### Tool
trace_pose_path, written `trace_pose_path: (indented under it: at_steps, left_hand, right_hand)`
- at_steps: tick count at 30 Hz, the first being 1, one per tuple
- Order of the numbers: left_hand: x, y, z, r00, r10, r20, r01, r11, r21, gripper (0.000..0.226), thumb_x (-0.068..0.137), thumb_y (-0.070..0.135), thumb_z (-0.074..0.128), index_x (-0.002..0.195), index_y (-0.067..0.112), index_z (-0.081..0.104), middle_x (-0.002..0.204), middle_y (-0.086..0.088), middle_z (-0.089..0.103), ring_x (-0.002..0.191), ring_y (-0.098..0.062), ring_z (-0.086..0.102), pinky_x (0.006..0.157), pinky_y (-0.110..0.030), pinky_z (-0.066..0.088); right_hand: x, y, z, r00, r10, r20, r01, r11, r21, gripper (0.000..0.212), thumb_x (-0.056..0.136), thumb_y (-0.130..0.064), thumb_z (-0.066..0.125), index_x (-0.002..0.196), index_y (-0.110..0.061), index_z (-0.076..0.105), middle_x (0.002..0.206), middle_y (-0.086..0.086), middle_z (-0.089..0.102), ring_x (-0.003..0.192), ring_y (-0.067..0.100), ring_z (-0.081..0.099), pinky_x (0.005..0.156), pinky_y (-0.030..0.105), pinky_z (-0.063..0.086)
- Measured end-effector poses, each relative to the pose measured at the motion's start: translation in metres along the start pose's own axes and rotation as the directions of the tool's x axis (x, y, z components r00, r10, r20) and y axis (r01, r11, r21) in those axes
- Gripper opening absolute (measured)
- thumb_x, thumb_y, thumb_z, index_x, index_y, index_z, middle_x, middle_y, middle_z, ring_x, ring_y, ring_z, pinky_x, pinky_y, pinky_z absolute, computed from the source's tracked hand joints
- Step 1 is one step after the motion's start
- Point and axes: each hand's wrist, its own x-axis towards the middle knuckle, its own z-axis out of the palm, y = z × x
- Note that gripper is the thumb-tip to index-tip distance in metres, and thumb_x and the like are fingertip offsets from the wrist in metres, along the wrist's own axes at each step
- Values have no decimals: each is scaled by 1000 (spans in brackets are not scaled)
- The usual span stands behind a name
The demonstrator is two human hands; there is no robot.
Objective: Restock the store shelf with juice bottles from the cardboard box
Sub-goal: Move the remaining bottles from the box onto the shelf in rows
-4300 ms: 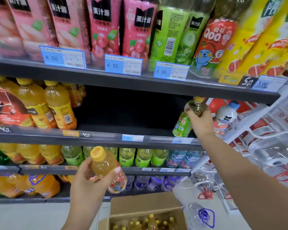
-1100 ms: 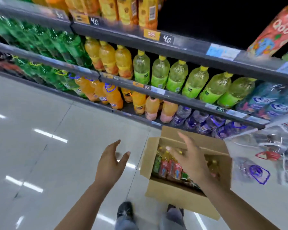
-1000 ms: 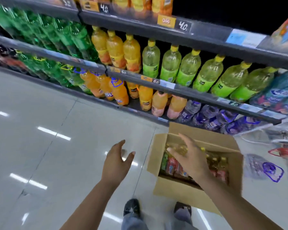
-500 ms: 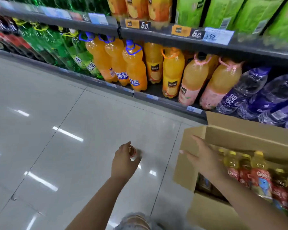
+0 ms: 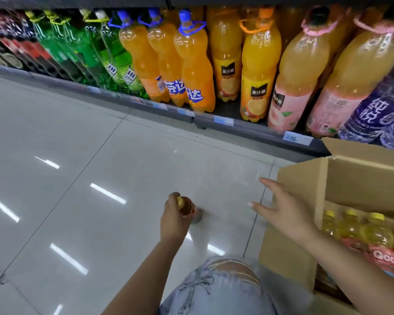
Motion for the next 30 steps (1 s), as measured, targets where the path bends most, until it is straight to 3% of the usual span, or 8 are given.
trace_pose_path:
  at_steps: [5, 10, 16, 18, 20, 23, 26, 30]
  left_hand:
    - [0, 14, -4, 996, 91, -10, -90, 995, 46, 56, 75, 23, 73, 119, 26, 40, 118, -3, 55, 94, -26, 57, 74, -32, 47]
    - [-14, 79, -41, 958, 287, 4, -285, 952, -109, 66, 67, 27, 81, 122, 33, 44, 112, 11, 59, 98, -13, 58, 82, -34, 53]
    - [-55, 226, -106, 826, 563, 23, -531, 792, -301, 48, 67, 18, 84, 104, 37, 59, 96, 19, 67, 93, 6, 59, 76, -17, 54]
    - [-76, 280, -125, 753, 658, 8, -607, 699, -378, 43, 68, 14, 85, 100, 31, 63, 93, 19, 70, 89, 6, 63, 68, -11, 51]
    - [-98, 327, -137, 687, 727, -2, -653, 616, -441, 39, 66, 19, 85, 100, 24, 66, 93, 14, 73, 87, 1, 68, 70, -14, 53]
    - [-130, 382, -144, 609, 792, -41, -689, 503, -522, 44, 62, 36, 85, 100, 35, 65, 95, 18, 73, 90, 0, 68, 77, -19, 54]
    - [-160, 420, -136, 594, 802, -65, -652, 432, -623, 43, 70, 28, 82, 102, 43, 57, 92, 24, 69, 87, 14, 62, 71, -5, 47]
    - [-195, 443, -102, 568, 815, 116, -497, 452, -741, 25, 75, 27, 76, 97, 27, 66, 87, 9, 75, 82, -5, 69, 70, -19, 55]
  right_hand:
    - [-1, -5, -3, 1000, -6, 3, 6, 999, 42, 69, 82, -44, 68, 142, -30, 36, 147, -8, 40, 133, 11, 39, 96, 17, 30]
    - [-9, -23, -36, 999, -52, 4, 52, 997, 64, 74, 79, -47, 68, 143, -34, 34, 146, -10, 38, 132, 8, 38, 103, 21, 33]
    - [-32, -63, -116, 988, -134, -76, 141, 986, 89, 80, 74, -49, 72, 143, -33, 34, 139, -17, 41, 128, 0, 39, 101, 17, 33]
    - [-43, -78, -147, 979, -152, -137, 170, 977, 131, 78, 73, -45, 75, 140, -35, 36, 130, -22, 43, 116, -7, 45, 95, 11, 37]
    - [-56, -89, -179, 963, -165, -213, 201, 966, 160, 75, 69, -45, 77, 134, -40, 39, 122, -21, 53, 105, -7, 54, 92, 16, 46]
    - [-80, -96, -226, 915, -149, -375, 222, 962, 160, 70, 58, -56, 73, 120, -51, 40, 108, -20, 64, 97, -3, 62, 87, 25, 51]
    - [-110, -96, -264, 860, -113, -499, 210, 967, 143, 65, 63, -49, 79, 119, -43, 46, 102, -16, 68, 93, 3, 64, 85, 31, 52]
    - [-147, -85, -290, 815, -67, -575, 174, 976, 133, 62, 63, -51, 78, 116, -42, 50, 98, -18, 68, 89, 1, 64, 81, 29, 52]
